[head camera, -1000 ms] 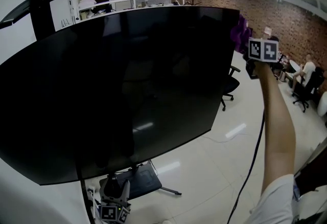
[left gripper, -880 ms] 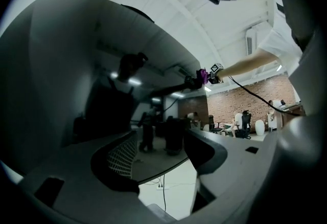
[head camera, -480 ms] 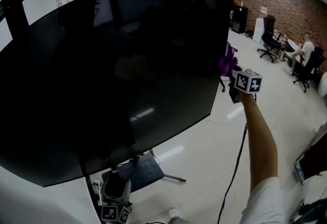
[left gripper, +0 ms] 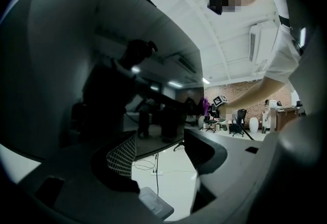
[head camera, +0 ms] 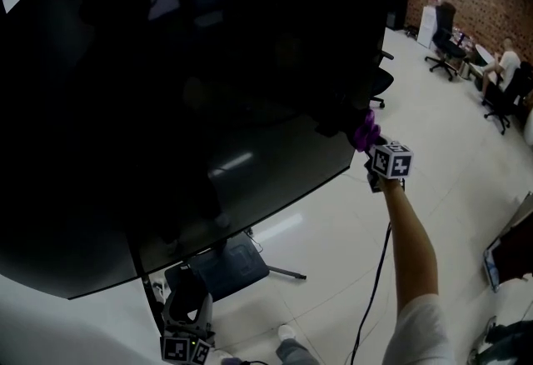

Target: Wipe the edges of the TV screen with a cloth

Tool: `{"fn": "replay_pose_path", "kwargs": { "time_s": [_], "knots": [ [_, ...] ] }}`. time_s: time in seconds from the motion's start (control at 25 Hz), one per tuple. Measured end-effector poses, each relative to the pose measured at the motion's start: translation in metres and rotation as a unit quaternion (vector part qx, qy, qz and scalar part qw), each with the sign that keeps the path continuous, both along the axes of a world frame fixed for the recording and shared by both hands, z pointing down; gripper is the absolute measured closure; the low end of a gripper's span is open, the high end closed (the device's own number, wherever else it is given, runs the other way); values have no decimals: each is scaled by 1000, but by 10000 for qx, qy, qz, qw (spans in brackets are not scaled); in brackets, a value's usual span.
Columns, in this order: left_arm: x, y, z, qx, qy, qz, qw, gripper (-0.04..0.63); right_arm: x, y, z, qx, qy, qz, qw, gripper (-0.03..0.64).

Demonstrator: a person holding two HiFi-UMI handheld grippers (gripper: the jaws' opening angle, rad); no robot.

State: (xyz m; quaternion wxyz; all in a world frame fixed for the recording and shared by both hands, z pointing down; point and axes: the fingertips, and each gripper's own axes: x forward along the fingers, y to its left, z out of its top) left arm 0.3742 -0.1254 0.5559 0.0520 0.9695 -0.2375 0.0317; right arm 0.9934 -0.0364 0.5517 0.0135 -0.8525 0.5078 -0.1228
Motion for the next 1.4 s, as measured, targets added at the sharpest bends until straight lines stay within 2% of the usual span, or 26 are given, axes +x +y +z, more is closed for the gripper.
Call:
{"fn": "replay_pose_path", "kwargs": {
  "time_s": [0.16, 0.32, 0.52, 0.72, 1.0, 1.24, 1.4],
  "knots": [
    [0, 0, 3, -39, 10, 21, 10000, 328, 1, 2, 61, -517, -151, 56, 9985, 569],
    [-11, -17, 28, -47, 3, 6, 10000, 328, -13, -6, 144, -978, -441, 234, 9939, 569],
    [-13, -25, 21, -17, -30, -18, 10000, 328, -27, 2, 186, -970, -882, 355, 9907, 568],
    [-6, -12, -5, 87, -21, -35, 10000, 328, -42, 14, 189, -602, -1130, 339, 9912, 566],
    [-11, 0, -15, 234, -61, -113, 9996, 328, -105, -18, 190, -694, -1000, -405, 9917, 566],
    [-75, -24, -5, 526, -3, -443, 9976, 328, -189, -57, 199, -656, -1106, -635, 9897, 566],
    [-101, -29, -11, 511, 76, -616, 9968, 328, -231, -80, 199, -671, -1131, -840, 9878, 566]
  ]
}}
